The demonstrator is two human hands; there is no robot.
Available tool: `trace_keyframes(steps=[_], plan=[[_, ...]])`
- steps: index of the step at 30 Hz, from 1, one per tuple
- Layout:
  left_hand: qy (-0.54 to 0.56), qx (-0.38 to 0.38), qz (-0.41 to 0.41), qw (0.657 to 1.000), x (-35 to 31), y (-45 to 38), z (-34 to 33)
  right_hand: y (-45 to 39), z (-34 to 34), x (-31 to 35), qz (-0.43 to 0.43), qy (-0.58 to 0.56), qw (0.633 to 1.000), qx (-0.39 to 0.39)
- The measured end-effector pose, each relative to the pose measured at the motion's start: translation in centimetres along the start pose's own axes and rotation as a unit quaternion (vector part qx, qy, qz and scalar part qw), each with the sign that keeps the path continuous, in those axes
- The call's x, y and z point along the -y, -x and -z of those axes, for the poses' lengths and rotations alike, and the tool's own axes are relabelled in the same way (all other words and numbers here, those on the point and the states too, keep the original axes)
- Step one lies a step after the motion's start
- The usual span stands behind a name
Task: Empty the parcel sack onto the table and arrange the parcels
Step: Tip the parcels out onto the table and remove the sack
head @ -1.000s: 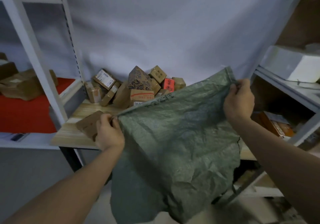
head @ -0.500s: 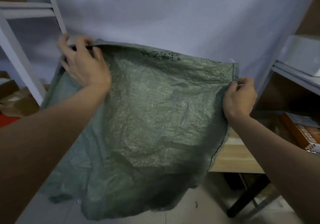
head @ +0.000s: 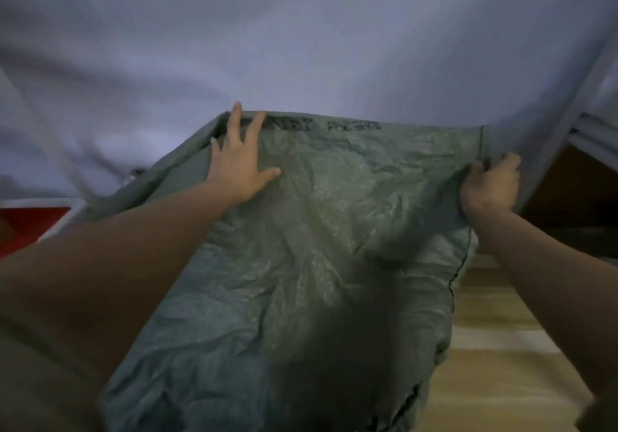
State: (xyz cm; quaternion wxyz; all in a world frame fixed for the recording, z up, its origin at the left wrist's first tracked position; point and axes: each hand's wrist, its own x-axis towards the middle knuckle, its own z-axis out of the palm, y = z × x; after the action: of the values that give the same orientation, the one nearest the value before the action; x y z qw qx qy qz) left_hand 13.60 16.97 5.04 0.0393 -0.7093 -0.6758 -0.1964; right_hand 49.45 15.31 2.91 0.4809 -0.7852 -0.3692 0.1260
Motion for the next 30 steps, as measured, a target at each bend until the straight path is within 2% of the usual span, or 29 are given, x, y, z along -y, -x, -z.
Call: trace_keyframes(steps=[4,7,10,14,19,23,26,30], plan=[[-0.110,0.162,-0.029,0.980,-1.2,1.6,-8.6,-1.1,-4.7,-5.7,-0.013,0.145,0.988,0.055],[-0.160,0.222,0.009,0.962,-1.5,2.0,-11.9,0.8,-6.6,-9.9,-0.029,0.171,0.976,0.132],[-0.185,0.212,0.021,0.959,-2.4,2.2,-13.2,3.3,-7.4,-13.7,-0.059,0.166,0.964,0.199],[-0.148,0.157,-0.017,0.976,-4.2,4.0,-13.3,7.2,-6.2,-17.9,-0.149,0.095,0.952,0.249],[-0.118,0.204,-0.077,0.969,-6.8,7.4,-12.6,13.0,-3.3,-22.1,-0.301,0.071,0.908,0.283],[-0.057,0.257,-0.162,0.951,-8.9,11.1,-11.1,17.2,-1.8,-22.9,-0.379,-0.006,0.864,0.331],[-0.049,0.291,-0.267,0.917,-10.0,14.9,-9.5,19.6,-1.6,-22.9,-0.392,-0.060,0.859,0.325],[-0.123,0.313,-0.384,0.860,-10.1,20.4,-8.8,21.7,-1.2,-22.6,-0.409,-0.116,0.857,0.291]])
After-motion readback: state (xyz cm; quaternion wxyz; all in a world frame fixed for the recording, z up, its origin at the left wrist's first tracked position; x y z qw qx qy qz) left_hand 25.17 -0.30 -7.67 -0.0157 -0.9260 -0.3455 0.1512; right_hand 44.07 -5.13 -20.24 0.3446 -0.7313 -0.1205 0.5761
